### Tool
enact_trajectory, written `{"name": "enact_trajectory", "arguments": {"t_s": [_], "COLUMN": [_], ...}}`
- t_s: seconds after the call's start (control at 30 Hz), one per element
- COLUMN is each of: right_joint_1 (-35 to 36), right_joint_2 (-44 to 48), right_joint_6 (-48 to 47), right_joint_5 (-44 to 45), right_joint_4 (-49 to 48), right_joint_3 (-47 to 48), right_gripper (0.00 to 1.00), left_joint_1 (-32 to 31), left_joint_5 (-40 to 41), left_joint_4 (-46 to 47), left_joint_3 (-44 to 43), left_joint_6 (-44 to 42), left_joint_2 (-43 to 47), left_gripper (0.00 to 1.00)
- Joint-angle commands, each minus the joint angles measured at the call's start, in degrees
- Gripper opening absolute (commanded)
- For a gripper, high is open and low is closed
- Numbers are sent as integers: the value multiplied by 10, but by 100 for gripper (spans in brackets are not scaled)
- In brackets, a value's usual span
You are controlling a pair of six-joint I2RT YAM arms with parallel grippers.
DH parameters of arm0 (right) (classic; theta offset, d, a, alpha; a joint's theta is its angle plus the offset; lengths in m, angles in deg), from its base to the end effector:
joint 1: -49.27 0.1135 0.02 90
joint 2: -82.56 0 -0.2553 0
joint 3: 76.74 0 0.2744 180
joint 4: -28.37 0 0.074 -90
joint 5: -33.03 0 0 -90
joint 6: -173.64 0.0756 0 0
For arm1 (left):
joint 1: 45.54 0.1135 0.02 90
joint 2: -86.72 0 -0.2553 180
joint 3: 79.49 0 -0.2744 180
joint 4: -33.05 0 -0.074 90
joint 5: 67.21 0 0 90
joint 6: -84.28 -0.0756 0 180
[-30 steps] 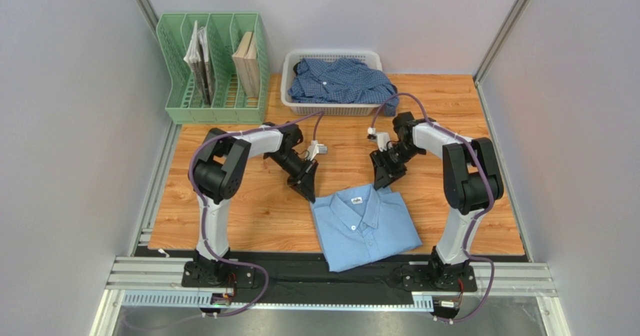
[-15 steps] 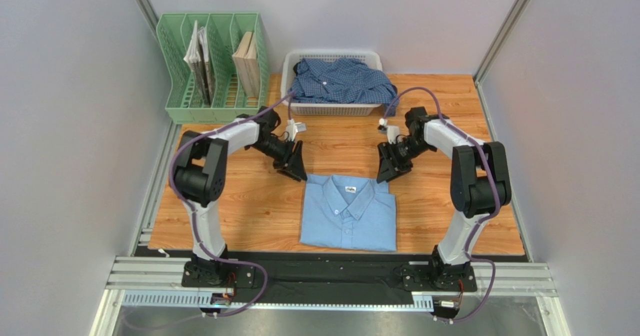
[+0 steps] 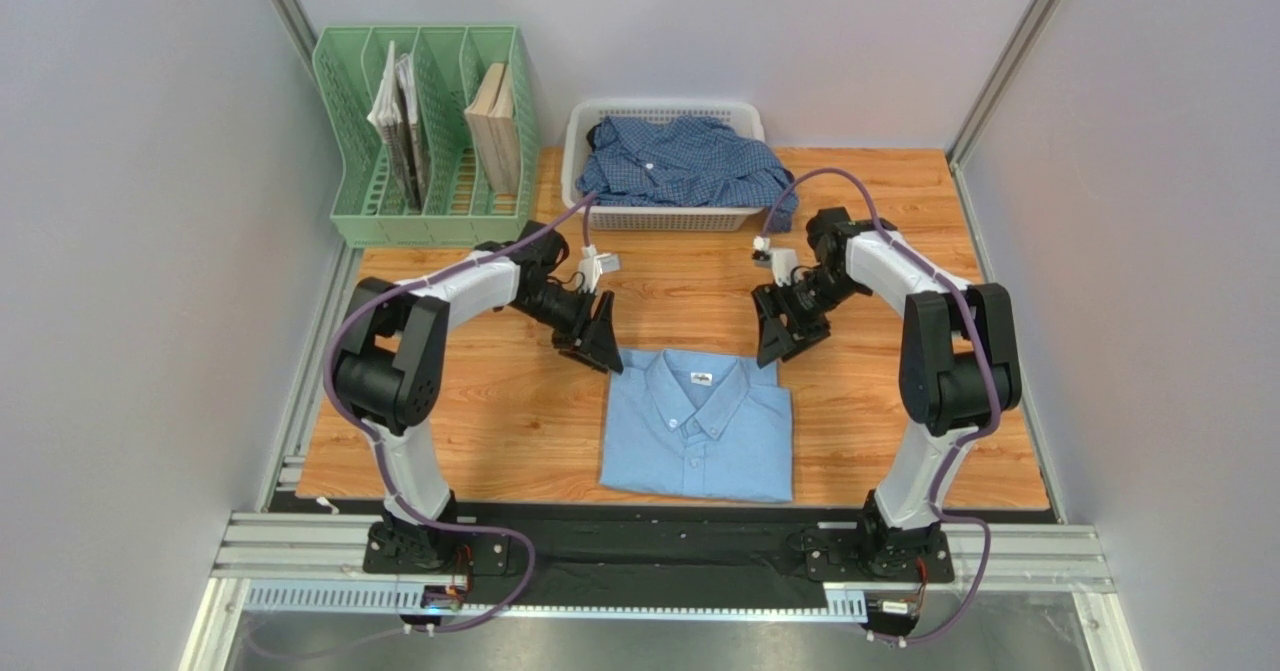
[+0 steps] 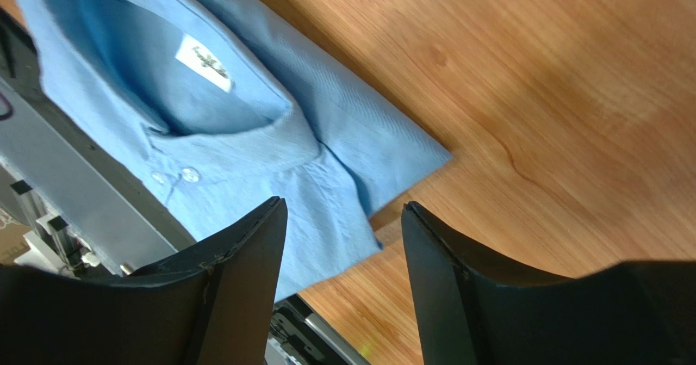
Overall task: Fold and stack the long sleeve shirts
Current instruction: Fold the shirt
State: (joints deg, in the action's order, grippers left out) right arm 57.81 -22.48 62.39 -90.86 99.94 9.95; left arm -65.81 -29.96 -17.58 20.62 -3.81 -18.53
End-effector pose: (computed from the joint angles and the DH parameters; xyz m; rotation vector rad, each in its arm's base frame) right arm 0.3368 0.0932 0.1369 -0.7573 2.8447 0.8912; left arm 0.3207 -0.1826 0.1261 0.6051 2.6923 -1.4054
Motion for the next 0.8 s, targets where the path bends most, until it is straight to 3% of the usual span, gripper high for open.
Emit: {"name": "enact_trajectory", "arguments": {"t_s": [0.0,0.17,0.37,0.47,0.57,0.6,0.67,0.7,0.77], "right_joint_1": [-8,-12,-10,-10,-9,-10,-10,-10,-10], "right_joint_2": [4,0,-23,-37,-44,-42,-33,-28,-8], "right_joint_6": [-37,-41,-37,-38,-40,-42,-48,-50,-55], "right_joint_5": [50,56,3,-8,-30,-35,-49,-53,-61], "right_joint_4": [25,28,43,44,50,51,57,59,63], "right_joint_3": [-18,-40,-48,-48,-44,-43,-41,-40,-40], "right_gripper": [63,63,63,60,44,31,17,2,0], "left_joint_1": [-11,-13,-17,-18,-22,-23,-23,-23,-22], "left_joint_5": [20,23,17,8,2,2,5,10,18], "left_joint_4": [-13,-16,-17,-17,-13,-12,-12,-13,-16], "left_joint_3": [-19,-12,-14,-15,-16,-16,-18,-17,-13], "left_joint_6": [-31,-41,-45,-48,-46,-47,-45,-47,-47], "left_joint_2": [-6,-12,-21,-21,-27,-29,-28,-20,-9], "left_gripper": [56,54,53,47,38,27,14,6,2]}}
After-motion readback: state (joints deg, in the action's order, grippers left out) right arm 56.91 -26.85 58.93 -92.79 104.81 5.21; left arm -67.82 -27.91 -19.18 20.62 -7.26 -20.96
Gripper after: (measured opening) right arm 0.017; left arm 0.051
